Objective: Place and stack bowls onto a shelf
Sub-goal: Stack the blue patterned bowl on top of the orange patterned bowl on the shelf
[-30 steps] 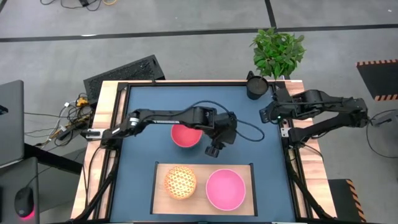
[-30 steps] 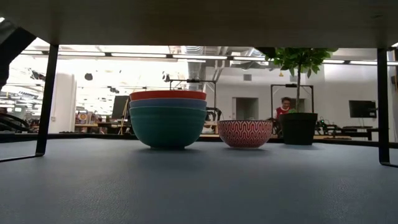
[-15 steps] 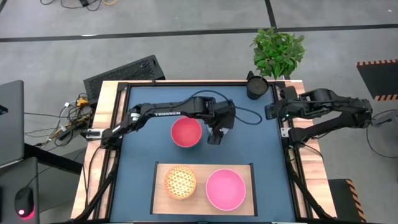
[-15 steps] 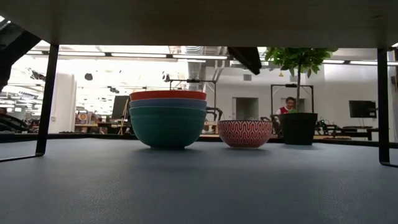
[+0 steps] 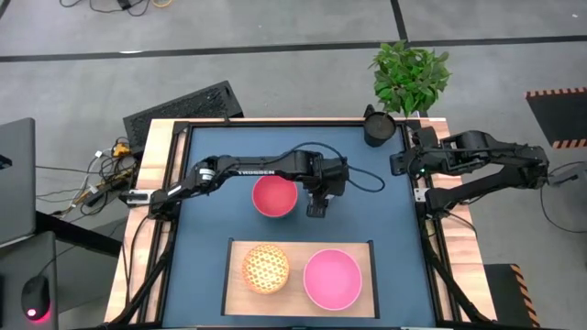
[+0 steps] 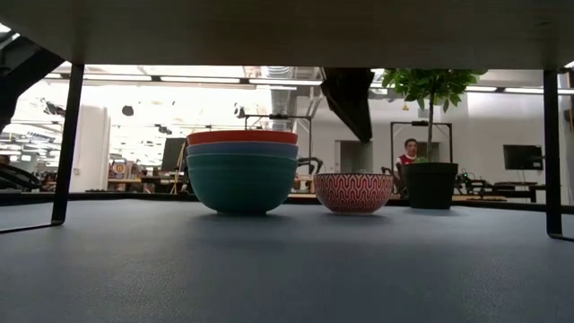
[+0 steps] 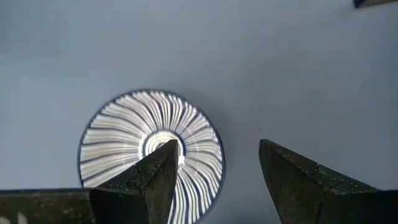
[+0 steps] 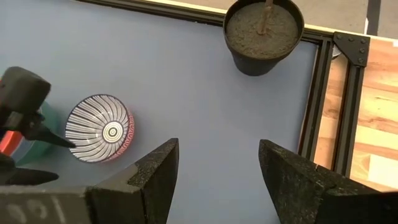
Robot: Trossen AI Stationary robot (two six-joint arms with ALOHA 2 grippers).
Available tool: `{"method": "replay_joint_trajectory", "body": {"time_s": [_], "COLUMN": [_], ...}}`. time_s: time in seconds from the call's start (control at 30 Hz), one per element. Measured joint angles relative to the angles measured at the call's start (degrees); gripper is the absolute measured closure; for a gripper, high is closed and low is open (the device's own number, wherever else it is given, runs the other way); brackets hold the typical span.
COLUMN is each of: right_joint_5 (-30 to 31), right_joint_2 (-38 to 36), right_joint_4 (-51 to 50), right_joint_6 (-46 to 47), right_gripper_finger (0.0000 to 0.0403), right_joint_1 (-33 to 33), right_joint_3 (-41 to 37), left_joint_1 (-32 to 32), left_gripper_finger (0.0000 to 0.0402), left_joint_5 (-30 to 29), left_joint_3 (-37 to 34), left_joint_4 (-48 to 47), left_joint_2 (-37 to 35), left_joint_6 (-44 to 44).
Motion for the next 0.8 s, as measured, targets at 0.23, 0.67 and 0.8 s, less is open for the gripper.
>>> {"method": "replay_joint_trajectory", "body": {"time_s": [0.23,0.67,0.8], "right_joint_5": [-0.1,-0.1,-0.1], "right_joint_2": [0.0,0.0,0.0], "right_joint_4": [0.0,0.0,0.0], "right_joint_6": [0.0,-0.8,-1.0], "right_gripper_finger": [0.0154,0.0154,0.0154], "right_joint_1": [0.0,0.0,0.0], "right_joint_3": [0.0,0.0,0.0], "left_joint_1": [-0.1,-0.1,-0.1], "left_gripper_finger": [0.0192,0.0198,0.0227], "left_joint_5": [-0.5,-3.3,-3.7], "left_joint_3": [-4.2,-11.9,-13.7], "left_joint_4": [2.0,6.9,8.6], "left_joint_2": [0.0,0.1,0.1], "left_joint_6": [-0.9,-2.5,-1.9]}}
